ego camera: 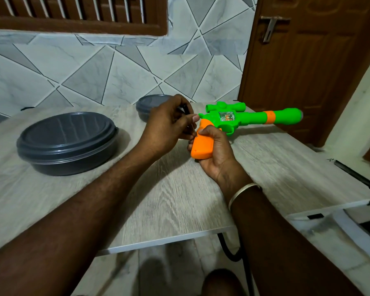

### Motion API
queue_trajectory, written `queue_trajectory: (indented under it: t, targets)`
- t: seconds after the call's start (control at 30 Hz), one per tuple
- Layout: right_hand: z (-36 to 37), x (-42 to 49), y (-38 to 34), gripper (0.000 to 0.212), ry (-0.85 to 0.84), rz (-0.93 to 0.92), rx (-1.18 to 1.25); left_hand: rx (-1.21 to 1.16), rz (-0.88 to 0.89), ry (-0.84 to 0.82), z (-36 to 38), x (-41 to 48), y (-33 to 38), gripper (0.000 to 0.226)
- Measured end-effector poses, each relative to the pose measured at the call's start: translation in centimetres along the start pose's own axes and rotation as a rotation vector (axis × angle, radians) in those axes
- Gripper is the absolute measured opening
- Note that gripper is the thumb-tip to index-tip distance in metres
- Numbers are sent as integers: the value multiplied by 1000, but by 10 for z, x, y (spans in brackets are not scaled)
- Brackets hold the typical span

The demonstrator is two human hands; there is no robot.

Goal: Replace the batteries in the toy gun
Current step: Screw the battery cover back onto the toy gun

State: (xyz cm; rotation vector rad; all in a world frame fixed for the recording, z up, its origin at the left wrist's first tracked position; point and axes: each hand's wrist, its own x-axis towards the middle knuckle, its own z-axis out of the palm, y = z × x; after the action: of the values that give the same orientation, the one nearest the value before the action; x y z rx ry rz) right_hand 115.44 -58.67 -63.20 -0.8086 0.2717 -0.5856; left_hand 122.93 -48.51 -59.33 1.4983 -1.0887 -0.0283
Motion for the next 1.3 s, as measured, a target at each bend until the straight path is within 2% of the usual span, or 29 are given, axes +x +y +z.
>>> queue_trajectory:
  t: [0.1,0.23,0.4,0.5,0.63,0.77,0.93,1.17,1.3]
  targets:
    - [-1,1,1,12,4,-7,-11,1,21,-6,0,1,-1,17]
    - [-2,2,2,26,0,5,1,77,117,-26,1,0,0,15]
    - [-2,1,0,29,-12,1,25,166,191,-51,2,0,-1,35]
    - [-2,2,0,30,-13,3,29,230,236,-33,3,-1,1,33]
    - [0,0,0,18,-6,7,15,242,268,-16,0,1,0,18]
    - [0,0,-1,14,-2,20,25,325,353,2,1,0,0,32]
    - [-3,3,1,23,30,40,31,272,338,-8,0,0,1,30]
    - [-2,1,1,18,20,41,24,164,288,16,3,1,1,30]
    - [-3,1,-1,23,24,34,22,145,264,-4,2,2,-1,20]
